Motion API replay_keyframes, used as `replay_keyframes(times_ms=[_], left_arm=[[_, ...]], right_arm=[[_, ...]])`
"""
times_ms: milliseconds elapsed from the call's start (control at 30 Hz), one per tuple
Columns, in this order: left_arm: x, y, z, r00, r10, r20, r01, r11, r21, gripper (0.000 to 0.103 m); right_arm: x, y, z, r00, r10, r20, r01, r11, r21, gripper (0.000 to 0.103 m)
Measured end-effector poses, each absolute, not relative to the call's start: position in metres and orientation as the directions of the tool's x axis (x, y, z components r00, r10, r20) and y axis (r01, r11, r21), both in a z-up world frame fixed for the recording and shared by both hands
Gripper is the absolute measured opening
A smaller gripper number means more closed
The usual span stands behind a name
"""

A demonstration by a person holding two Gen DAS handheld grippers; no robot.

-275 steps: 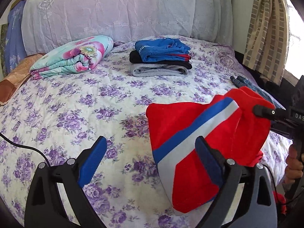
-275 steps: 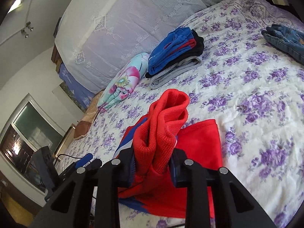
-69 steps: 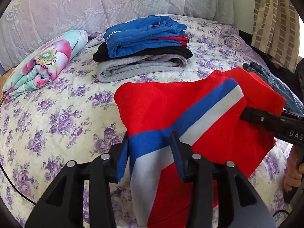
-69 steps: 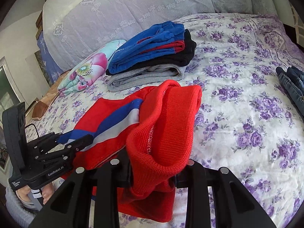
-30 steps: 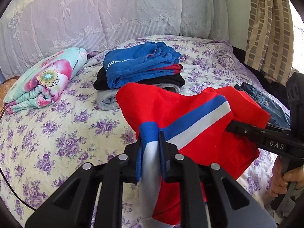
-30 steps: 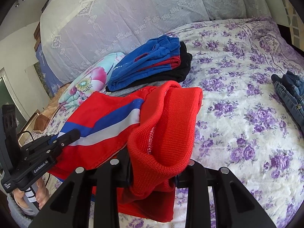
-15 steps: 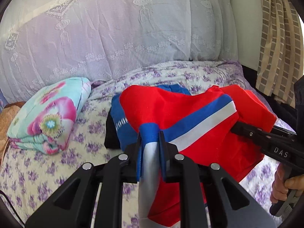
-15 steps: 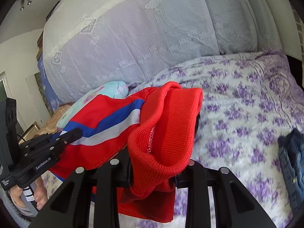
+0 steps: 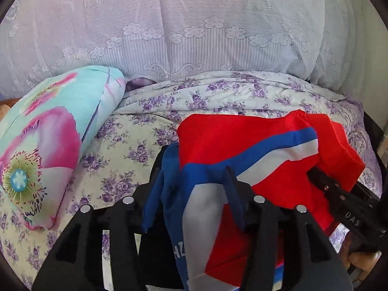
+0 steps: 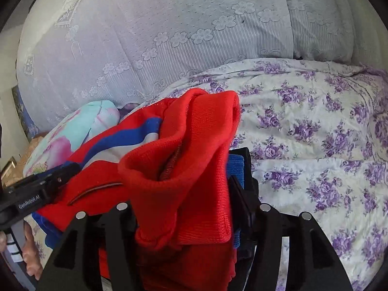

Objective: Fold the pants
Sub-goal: 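Carry the red bundle with both tools onto the folded clothes stack, then open both tools and release the bundle on the stack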

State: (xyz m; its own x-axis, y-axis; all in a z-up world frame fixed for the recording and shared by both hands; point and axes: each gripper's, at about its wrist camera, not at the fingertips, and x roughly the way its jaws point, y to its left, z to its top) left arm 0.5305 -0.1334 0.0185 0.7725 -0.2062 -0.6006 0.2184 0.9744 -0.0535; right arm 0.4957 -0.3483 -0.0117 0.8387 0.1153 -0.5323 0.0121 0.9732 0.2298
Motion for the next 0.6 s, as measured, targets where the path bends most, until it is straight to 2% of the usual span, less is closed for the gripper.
replay_keyframes(times_ms=[100, 200, 267, 300, 333, 400, 467, 600], left_arm=[[0.524, -0.136, 0.023, 0.788, -0.172, -0.592, 0.207, 0.978, -0.009, 0.051], [0.511, -0.131, 0.039, 0.8, -0.148, -0.582, 0.173, 0.985, -0.012, 0.053], [0.49, -0.127, 0.051, 0.823, -0.132, -0.552, 0.157, 0.988, -0.003, 0.07], [0.475, -0.125, 0.057, 0.839, -0.117, -0.531, 0.14, 0.99, 0.002, 0.085], [0.46, -0.124, 0.061, 0.856, -0.105, -0.506, 0.123, 0.992, 0.003, 0.094], [0.43, -0.124, 0.065, 0.879, -0.089, -0.469, 0.105, 0.994, 0.008, 0.096], [0.405, -0.124, 0.063, 0.884, -0.073, -0.462, 0.091, 0.996, 0.016, 0.098], [0.372, -0.119, 0.044, 0.863, -0.083, -0.498, 0.08, 0.996, -0.026, 0.098]], right_arm=[[0.493, -0.344, -0.005, 0.844, 0.102, -0.526, 0.006, 0.98, 0.199, 0.063], [0.471, -0.344, 0.013, 0.883, 0.053, -0.467, 0.034, 0.984, 0.175, 0.065], [0.445, -0.344, 0.028, 0.911, 0.033, -0.41, 0.048, 0.982, 0.185, 0.067], [0.431, -0.342, 0.033, 0.921, 0.02, -0.39, 0.057, 0.981, 0.184, 0.072], [0.416, -0.338, 0.037, 0.927, 0.006, -0.375, 0.066, 0.981, 0.18, 0.076], [0.39, -0.328, 0.04, 0.929, -0.015, -0.369, 0.081, 0.983, 0.164, 0.093], [0.366, -0.314, 0.037, 0.93, -0.043, -0.365, 0.101, 0.985, 0.142, 0.099], [0.338, -0.303, 0.027, 0.915, -0.105, -0.39, 0.174, 0.974, 0.146, 0.099]])
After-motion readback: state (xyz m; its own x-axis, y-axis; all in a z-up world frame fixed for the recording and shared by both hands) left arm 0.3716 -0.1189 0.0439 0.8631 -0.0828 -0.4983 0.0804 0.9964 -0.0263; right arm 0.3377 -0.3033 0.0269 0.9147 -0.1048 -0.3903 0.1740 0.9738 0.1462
